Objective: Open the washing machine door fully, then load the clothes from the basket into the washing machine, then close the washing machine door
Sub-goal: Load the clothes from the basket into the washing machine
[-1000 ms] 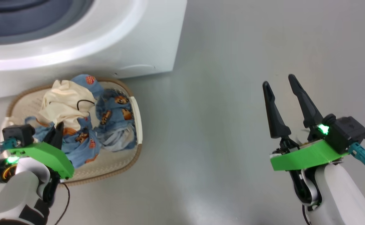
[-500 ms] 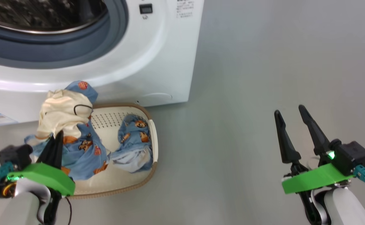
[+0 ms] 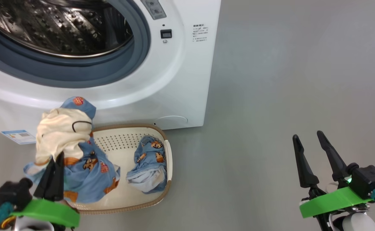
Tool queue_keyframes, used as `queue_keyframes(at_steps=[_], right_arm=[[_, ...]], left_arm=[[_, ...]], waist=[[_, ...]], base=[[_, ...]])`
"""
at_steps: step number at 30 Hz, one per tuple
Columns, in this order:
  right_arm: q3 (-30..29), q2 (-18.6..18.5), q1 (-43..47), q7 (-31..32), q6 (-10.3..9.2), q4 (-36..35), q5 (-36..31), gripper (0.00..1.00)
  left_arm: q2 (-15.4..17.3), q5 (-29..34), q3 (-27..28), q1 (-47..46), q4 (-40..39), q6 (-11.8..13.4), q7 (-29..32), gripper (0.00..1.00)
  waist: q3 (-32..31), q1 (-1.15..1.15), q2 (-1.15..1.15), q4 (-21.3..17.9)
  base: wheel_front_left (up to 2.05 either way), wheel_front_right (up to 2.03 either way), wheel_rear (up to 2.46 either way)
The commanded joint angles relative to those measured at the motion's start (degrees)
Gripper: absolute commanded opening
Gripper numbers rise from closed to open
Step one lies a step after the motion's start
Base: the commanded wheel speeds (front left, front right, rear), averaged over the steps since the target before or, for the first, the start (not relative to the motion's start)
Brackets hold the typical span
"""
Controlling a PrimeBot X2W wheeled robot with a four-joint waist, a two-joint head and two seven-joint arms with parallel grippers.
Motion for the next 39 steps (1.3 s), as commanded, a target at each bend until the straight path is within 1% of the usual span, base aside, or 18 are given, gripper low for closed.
queue_keyframes(at_steps=[1,13,18,23,27,31,37,39], right_arm=[[0.72,-0.69,0.53,-0.29,0.25,-1.45,0.11,1.00],[-1.31,-0.82,2.96,-0.29,0.25,-2.01,0.05,1.00],[-1.91,-0.65,3.50,-0.29,0.25,-2.35,-0.04,1.00],[-1.89,-0.36,3.11,-0.29,0.25,-2.51,-0.11,1.00],[-1.89,0.06,2.25,-0.29,0.25,-2.63,-0.11,1.00],[-1.65,0.47,1.31,-0.29,0.25,-2.69,-0.17,1.00],[-1.30,1.09,-0.47,-0.29,0.25,-2.89,-0.33,1.00],[-1.10,1.48,-1.64,-0.29,0.25,-3.08,-0.42,1.00]], left_arm=[[1.20,0.84,2.96,1.02,-3.11,0.45,-0.61,0.00],[-2.56,4.14,8.27,11.26,-17.20,1.12,-0.61,0.00],[-3.47,4.83,8.61,12.87,-19.71,1.16,-0.61,0.00],[-3.74,4.63,8.94,12.04,-20.18,0.88,-0.61,0.00],[-3.86,4.18,9.19,9.20,-18.84,0.36,-0.61,0.00],[-3.06,4.41,9.15,4.92,-16.37,-0.04,-0.61,0.00],[-0.88,4.96,8.45,-3.92,-12.45,-0.39,0.29,0.00],[0.62,4.99,8.19,-8.92,-10.30,-0.71,0.95,0.00]], waist=[[-0.56,0.00,0.00,0.31],[-1.87,0.00,0.00,0.84],[-1.75,0.00,0.00,1.24],[-0.87,0.00,0.00,1.24],[0.56,0.00,0.00,1.24],[2.26,0.00,0.00,0.92],[5.69,0.00,0.00,0.11],[7.65,0.00,0.00,-0.63]], base=[[0.00,0.00,0.00],[0.00,0.00,0.00],[0.00,0.00,0.00],[0.00,0.00,0.00],[0.00,0.00,0.00],[0.00,0.00,0.00],[0.00,0.00,0.00],[0.00,0.00,0.00]])
